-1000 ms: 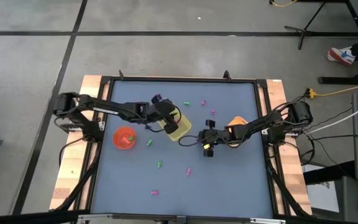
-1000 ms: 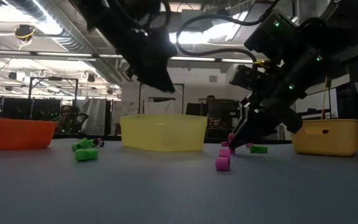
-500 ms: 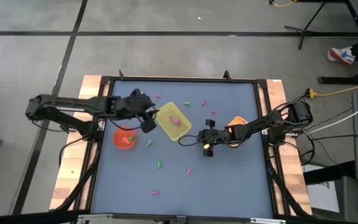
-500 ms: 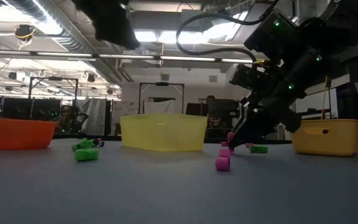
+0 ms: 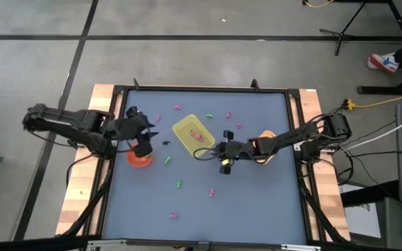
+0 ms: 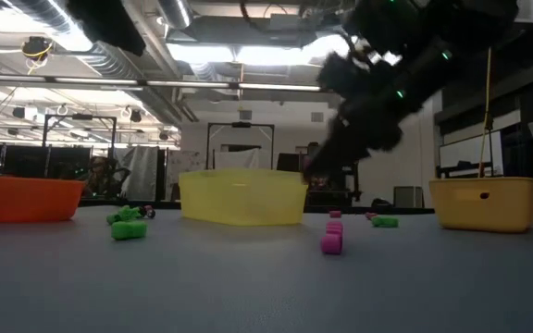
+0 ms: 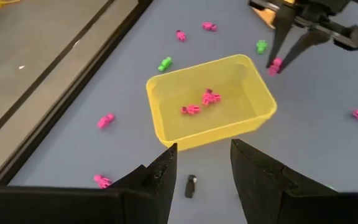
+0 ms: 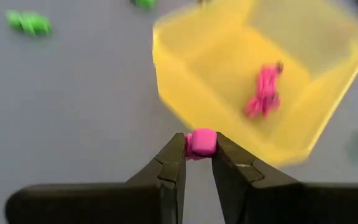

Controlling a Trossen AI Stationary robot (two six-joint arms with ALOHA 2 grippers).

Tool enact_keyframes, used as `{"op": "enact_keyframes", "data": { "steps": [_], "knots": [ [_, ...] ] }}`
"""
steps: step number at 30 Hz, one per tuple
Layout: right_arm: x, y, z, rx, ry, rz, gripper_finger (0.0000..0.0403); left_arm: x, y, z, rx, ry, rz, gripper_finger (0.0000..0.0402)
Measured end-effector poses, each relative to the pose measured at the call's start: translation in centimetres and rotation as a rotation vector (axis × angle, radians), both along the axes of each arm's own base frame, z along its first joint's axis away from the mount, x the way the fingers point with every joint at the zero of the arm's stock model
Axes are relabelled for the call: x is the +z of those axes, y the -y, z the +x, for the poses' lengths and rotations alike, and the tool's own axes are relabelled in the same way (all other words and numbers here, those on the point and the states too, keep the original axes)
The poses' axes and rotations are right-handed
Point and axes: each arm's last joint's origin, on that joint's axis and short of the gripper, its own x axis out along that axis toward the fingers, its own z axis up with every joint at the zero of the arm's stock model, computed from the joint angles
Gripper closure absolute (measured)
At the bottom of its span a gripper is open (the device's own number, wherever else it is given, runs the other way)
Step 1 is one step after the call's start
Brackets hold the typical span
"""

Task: Sort Halloween decoration
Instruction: Put the pink skeleton toy into the yellow bin

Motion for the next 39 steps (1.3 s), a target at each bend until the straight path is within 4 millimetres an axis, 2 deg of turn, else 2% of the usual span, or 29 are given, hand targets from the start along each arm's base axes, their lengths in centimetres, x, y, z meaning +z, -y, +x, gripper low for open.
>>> {"op": "enact_keyframes", "data": {
  "steps": [8, 13, 23, 34, 39],
  "knots": [
    [4.7, -0.4, 2.9, 0.090, 0.135, -0.115, 0.0338, 0.1, 0.9, -0.2, -0.042, 0.012, 0.009, 0.0267],
    [6.6, -0.4, 3.8, 0.105, 0.176, -0.222, 0.0338, 0.1, 1.0, -0.2, -0.048, 0.012, 0.009, 0.0267],
    [7.1, -0.1, 4.0, 0.170, 0.161, -0.356, 0.0338, 0.1, 1.0, -0.2, -0.048, 0.012, 0.009, 0.0267],
    [7.0, 2.1, 4.1, 0.134, 0.140, -0.369, 0.0337, 0.1, 1.0, -0.2, -0.046, 0.013, 0.007, 0.0267],
    [7.0, 2.3, 4.1, 0.128, 0.138, -0.369, 0.0303, 0.1, 1.0, -0.2, -0.046, 0.013, 0.007, 0.0267]
  ]
}}
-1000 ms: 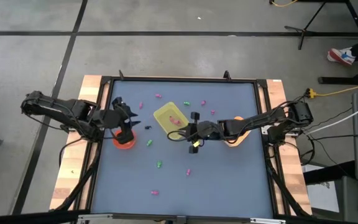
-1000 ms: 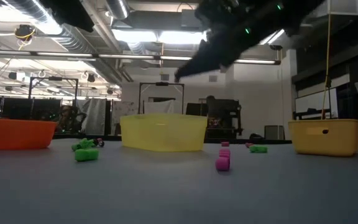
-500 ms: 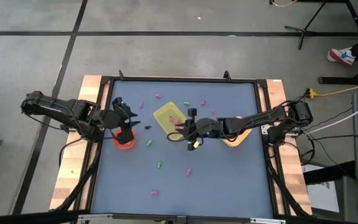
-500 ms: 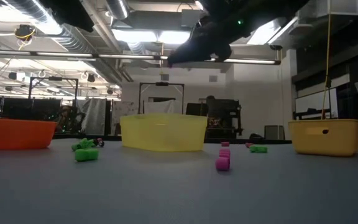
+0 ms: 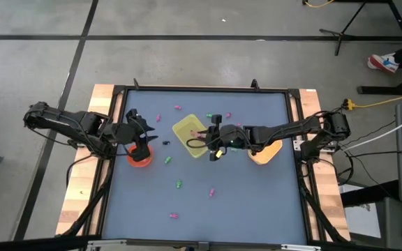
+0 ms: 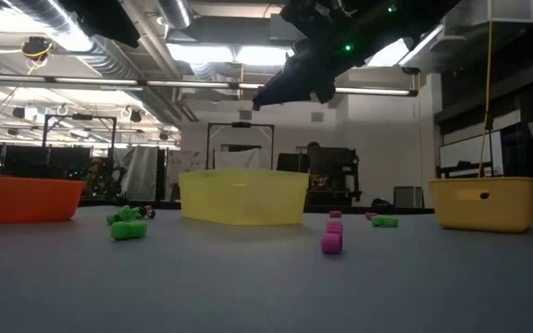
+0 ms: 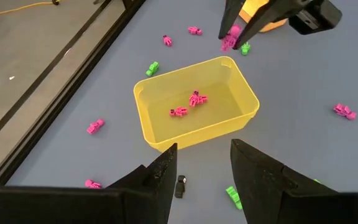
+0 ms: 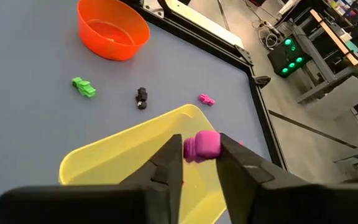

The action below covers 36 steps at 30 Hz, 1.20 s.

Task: Sort Halloween decoration
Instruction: Put the pink skeleton toy into the yellow bin, then put the green skeleton toy into the orange bin

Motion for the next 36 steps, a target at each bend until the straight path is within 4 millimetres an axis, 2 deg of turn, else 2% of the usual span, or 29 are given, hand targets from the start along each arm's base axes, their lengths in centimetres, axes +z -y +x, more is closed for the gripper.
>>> {"op": "enact_keyframes", "data": {
  "steps": [6, 12, 31, 36],
  "knots": [
    [0.0, -0.1, 0.0, -0.005, 0.000, -0.004, 0.0244, 0.0, 0.0, 0.0, 0.000, 0.000, 0.000, 0.0267],
    [0.0, 0.0, 0.0, -0.007, 0.000, -0.004, 0.0214, 0.0, 0.0, 0.0, 0.000, 0.000, 0.000, 0.0267],
    [0.0, 0.0, 0.0, -0.026, 0.001, -0.010, 0.0214, 0.0, 0.0, 0.0, 0.000, 0.000, 0.000, 0.0267],
    [0.0, 1.2, -0.1, -0.116, 0.003, -0.040, 0.0214, 0.0, 0.0, 0.0, 0.000, 0.000, 0.000, 0.0267]
  ]
}}
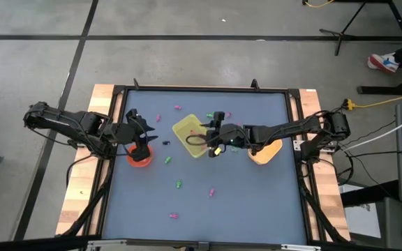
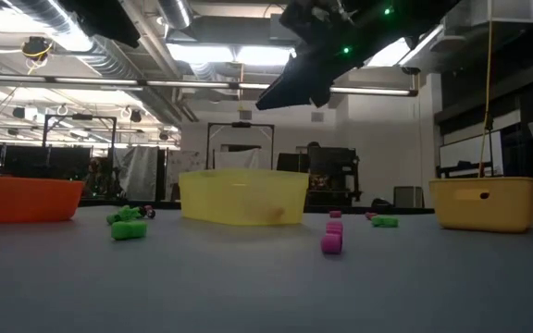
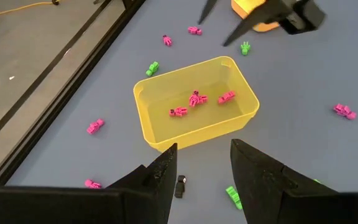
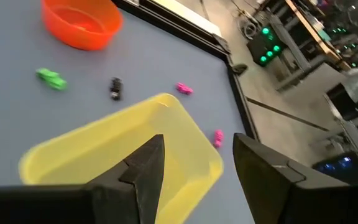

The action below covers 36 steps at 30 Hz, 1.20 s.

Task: Sort Halloween decoration
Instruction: Put the green skeleton toy into the orange bin

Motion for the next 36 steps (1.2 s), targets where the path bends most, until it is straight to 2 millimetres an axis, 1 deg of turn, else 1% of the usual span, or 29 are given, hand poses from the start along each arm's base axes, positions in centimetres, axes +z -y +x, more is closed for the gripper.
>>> {"op": "enact_keyframes", "data": {
  "steps": [4, 9, 16, 21, 24, 28, 32, 36],
  "knots": [
    [0.0, 2.1, -0.1, -0.035, -0.002, 0.013, 0.0214, 0.0, 0.0, 0.0, 0.000, 0.000, 0.000, 0.0267],
    [-0.4, 5.7, -0.6, -0.075, -0.042, 0.051, 0.0214, 0.0, 0.0, 0.0, 0.000, 0.000, 0.000, 0.0267],
    [-1.4, 11.1, -2.4, -0.069, -0.130, 0.181, 0.0214, 0.0, 0.0, 0.0, 0.000, 0.000, 0.000, 0.0267],
    [-1.8, 13.9, -3.8, -0.047, -0.145, 0.276, 0.0214, 0.0, 0.0, 0.0, 0.000, 0.000, 0.000, 0.0267],
    [-1.9, 15.0, -4.4, -0.027, -0.134, 0.316, 0.0214, 0.0, 0.0, 0.0, 0.000, 0.000, 0.000, 0.0267],
    [-2.3, 15.6, -4.5, -0.010, -0.134, 0.345, 0.0214, 0.0, 0.0, 0.0, 0.001, 0.000, 0.000, 0.0267],
    [-3.8, 16.0, -4.0, -0.005, -0.150, 0.362, 0.0214, 0.0, 0.0, 0.0, 0.001, 0.000, 0.000, 0.0267],
    [-5.9, 16.4, -3.3, -0.020, -0.186, 0.375, 0.0214, 0.0, 0.0, 0.0, 0.001, 0.000, 0.000, 0.0267]
  ]
}}
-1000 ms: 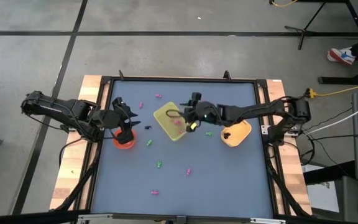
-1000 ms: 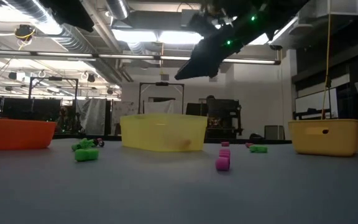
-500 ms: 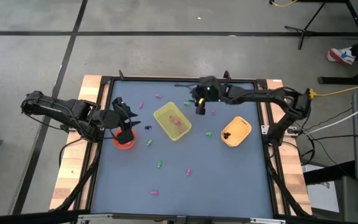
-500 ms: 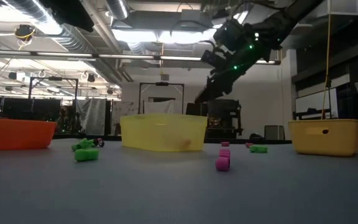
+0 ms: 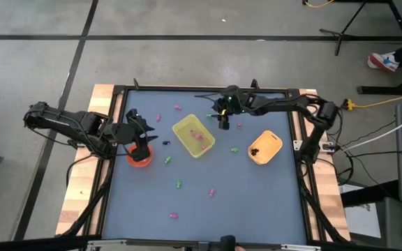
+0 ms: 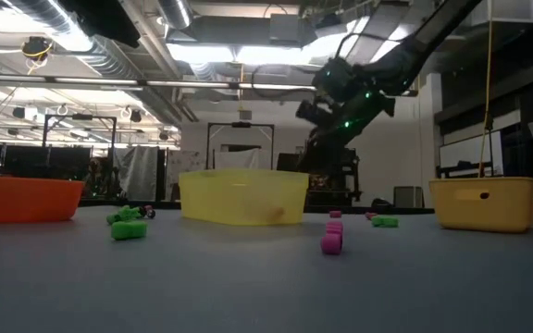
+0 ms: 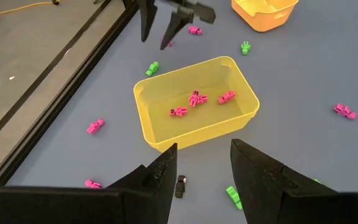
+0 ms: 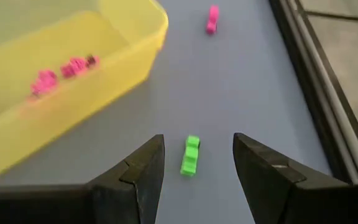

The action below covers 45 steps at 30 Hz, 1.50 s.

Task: Sort Halloween decoration
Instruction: Put the green skeleton toy into the orange bin

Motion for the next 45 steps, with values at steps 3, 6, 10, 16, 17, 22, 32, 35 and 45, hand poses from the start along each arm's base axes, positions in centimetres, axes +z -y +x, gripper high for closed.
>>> {"op": "enact_keyframes", "data": {
  "steps": [3, 6, 10, 16, 17, 22, 32, 35, 45],
  "knots": [
    [-1.2, 0.2, 0.3, -0.020, -0.024, -0.006, 0.0214, 0.0, 0.0, 0.0, 0.000, 0.000, 0.000, 0.0267],
    [-2.4, 0.4, 0.5, -0.027, -0.048, -0.001, 0.0214, 0.0, 0.0, 0.0, 0.000, 0.000, 0.001, 0.0267],
    [-3.6, 0.5, 0.8, -0.028, -0.063, 0.006, 0.0214, 0.0, 0.0, 0.0, 0.001, 0.000, 0.001, 0.0267],
    [-5.0, 0.6, 1.0, -0.027, -0.085, 0.018, 0.0214, 0.0, 0.0, 0.0, 0.001, 0.001, 0.001, 0.0267],
    [-5.2, 0.6, 1.0, -0.028, -0.090, 0.022, 0.0214, 0.0, 0.0, 0.0, 0.000, 0.000, 0.000, 0.0267],
    [-5.4, 0.7, 1.1, -0.045, -0.088, 0.003, 0.0214, 0.0, 0.0, 0.0, 0.000, 0.000, 0.000, 0.0267],
    [-5.3, 0.7, 1.2, -0.038, -0.078, 0.007, 0.0250, 0.1, 0.0, 0.1, 0.000, 0.009, -0.002, 0.0267],
    [-5.3, 0.8, 1.2, -0.039, -0.068, 0.001, 0.0281, 0.1, 0.0, 0.1, 0.000, 0.009, -0.002, 0.0267],
    [-5.4, 1.0, 1.3, -0.069, -0.070, -0.028, 0.0366, 0.1, 0.0, 0.1, 0.004, 0.010, -0.006, 0.0267]
  ]
}}
